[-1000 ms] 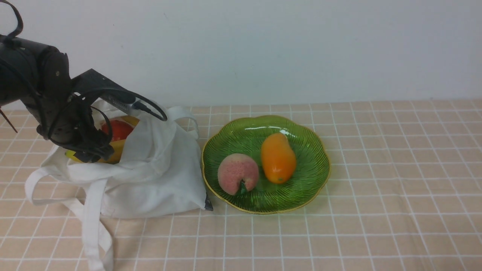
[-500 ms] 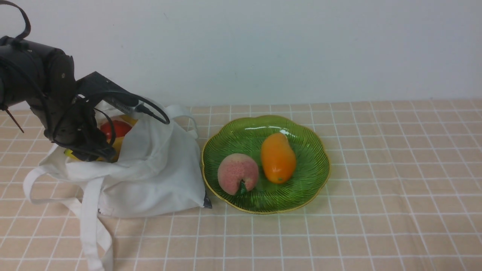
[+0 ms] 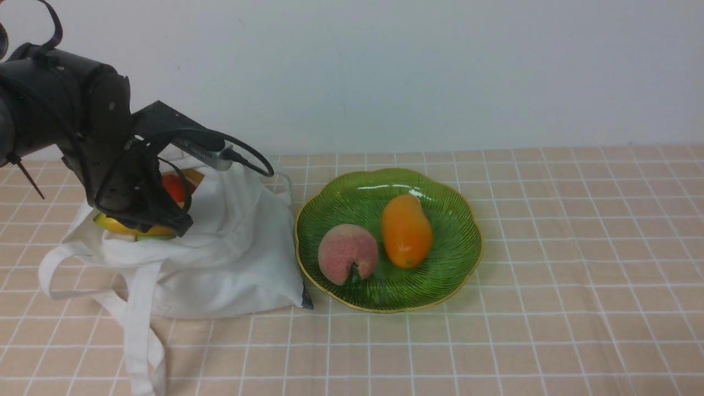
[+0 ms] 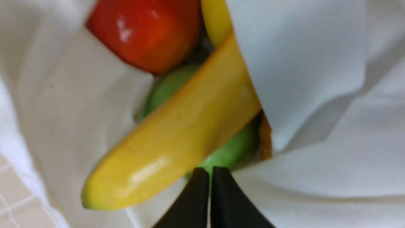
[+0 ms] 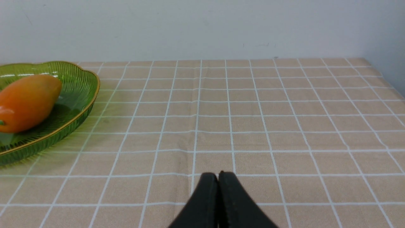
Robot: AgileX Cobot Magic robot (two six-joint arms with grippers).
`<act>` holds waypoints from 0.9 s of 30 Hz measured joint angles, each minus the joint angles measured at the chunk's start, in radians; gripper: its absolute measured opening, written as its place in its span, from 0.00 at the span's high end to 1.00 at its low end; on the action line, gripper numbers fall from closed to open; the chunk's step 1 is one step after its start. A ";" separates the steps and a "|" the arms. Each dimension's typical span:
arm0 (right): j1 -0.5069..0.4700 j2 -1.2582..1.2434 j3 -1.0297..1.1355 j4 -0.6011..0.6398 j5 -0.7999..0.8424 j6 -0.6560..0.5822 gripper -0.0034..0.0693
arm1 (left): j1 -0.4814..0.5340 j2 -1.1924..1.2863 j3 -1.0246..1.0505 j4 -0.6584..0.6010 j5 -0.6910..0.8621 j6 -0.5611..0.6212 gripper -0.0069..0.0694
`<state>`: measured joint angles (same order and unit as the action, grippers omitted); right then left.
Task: Take the fruit out of the bag on the brown coffee tablecloth and place them on the plate.
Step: 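Reach into the white bag and grasp the banana with the left gripper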
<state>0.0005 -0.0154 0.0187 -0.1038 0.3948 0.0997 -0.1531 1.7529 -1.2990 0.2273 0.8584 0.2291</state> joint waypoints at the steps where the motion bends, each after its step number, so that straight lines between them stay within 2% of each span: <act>1: 0.000 0.000 0.000 0.000 0.000 0.000 0.97 | 0.000 0.000 0.000 0.000 -0.008 0.002 0.92; 5: 0.000 0.000 0.000 0.000 0.000 0.000 0.97 | 0.000 0.000 0.000 0.000 -0.051 0.056 0.86; 7: 0.000 0.000 0.000 0.000 0.000 0.000 0.97 | 0.000 0.001 0.000 0.000 -0.068 0.100 0.80; 9: 0.000 0.000 0.000 0.000 0.000 0.000 0.97 | 0.000 0.005 0.000 0.006 -0.085 0.154 0.66; 10: 0.000 0.000 0.000 0.000 0.000 0.000 0.97 | 0.000 0.005 0.000 0.006 -0.085 0.154 0.66; 11: 0.000 0.000 0.000 0.000 0.000 0.000 0.97 | 0.000 0.012 0.000 0.015 -0.093 0.176 0.56; 15: 0.000 0.000 0.000 0.000 0.000 0.000 0.97 | 0.000 0.039 0.000 0.050 -0.104 0.198 0.31; 18: 0.000 0.000 0.000 0.000 0.000 0.000 0.97 | 0.000 0.046 0.000 0.100 -0.105 0.200 0.19; 21: 0.000 0.000 0.000 0.000 0.000 0.000 0.97 | 0.000 0.055 0.000 0.146 -0.111 0.200 0.14; 27: 0.000 0.000 0.000 0.000 0.000 0.000 0.97 | 0.000 0.095 0.000 0.169 -0.105 0.177 0.18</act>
<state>0.0005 -0.0154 0.0187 -0.1038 0.3948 0.0997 -0.1531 1.8484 -1.2990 0.3962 0.7532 0.4066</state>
